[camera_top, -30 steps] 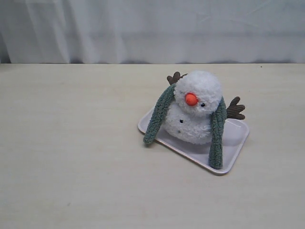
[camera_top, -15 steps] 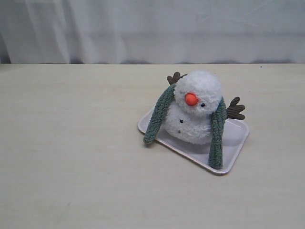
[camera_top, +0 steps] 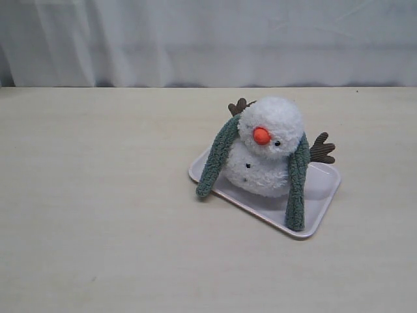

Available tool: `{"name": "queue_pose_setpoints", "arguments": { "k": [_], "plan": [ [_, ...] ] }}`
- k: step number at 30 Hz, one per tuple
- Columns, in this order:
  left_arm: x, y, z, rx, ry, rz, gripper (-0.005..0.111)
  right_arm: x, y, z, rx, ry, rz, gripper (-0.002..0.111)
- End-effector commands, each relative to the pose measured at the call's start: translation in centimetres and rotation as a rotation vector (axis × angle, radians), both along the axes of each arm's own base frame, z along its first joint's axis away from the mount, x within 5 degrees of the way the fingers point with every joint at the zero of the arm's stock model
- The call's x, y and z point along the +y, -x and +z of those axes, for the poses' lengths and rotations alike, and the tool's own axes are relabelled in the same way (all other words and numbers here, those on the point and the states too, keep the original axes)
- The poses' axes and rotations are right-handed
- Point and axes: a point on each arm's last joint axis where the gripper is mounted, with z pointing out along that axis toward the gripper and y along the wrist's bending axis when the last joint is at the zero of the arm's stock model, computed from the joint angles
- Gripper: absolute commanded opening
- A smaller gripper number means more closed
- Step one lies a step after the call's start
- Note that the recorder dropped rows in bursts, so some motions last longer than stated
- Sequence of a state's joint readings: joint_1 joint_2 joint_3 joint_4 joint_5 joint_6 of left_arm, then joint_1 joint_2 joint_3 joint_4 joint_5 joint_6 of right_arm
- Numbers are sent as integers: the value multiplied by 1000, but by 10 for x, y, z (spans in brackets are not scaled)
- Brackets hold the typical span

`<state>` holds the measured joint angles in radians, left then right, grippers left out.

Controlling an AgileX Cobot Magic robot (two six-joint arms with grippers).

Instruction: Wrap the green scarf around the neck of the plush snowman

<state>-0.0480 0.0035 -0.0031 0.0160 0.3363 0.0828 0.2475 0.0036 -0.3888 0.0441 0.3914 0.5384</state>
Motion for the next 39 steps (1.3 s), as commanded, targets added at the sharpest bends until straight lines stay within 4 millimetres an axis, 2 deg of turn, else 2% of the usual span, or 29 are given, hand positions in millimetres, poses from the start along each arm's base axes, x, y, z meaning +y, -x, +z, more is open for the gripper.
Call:
{"name": "queue_pose_setpoints", "arguments": {
  "k": [1,9,32,35,39],
  "plan": [
    [0,0,0,-13,6,4,0,-1,-4,-9,26,7,-65,4],
    [0,0,0,-13,6,4,0,-1,-12,-29,89,18,-110,4],
    [0,0,0,-13,6,4,0,-1,-12,-29,90,19,-110,4],
    [0,0,0,-13,6,4,0,-1,-14,-34,101,21,-111,4],
    [0,0,0,-13,6,4,0,-1,-17,-25,-92,6,-123,4]
  ]
}}
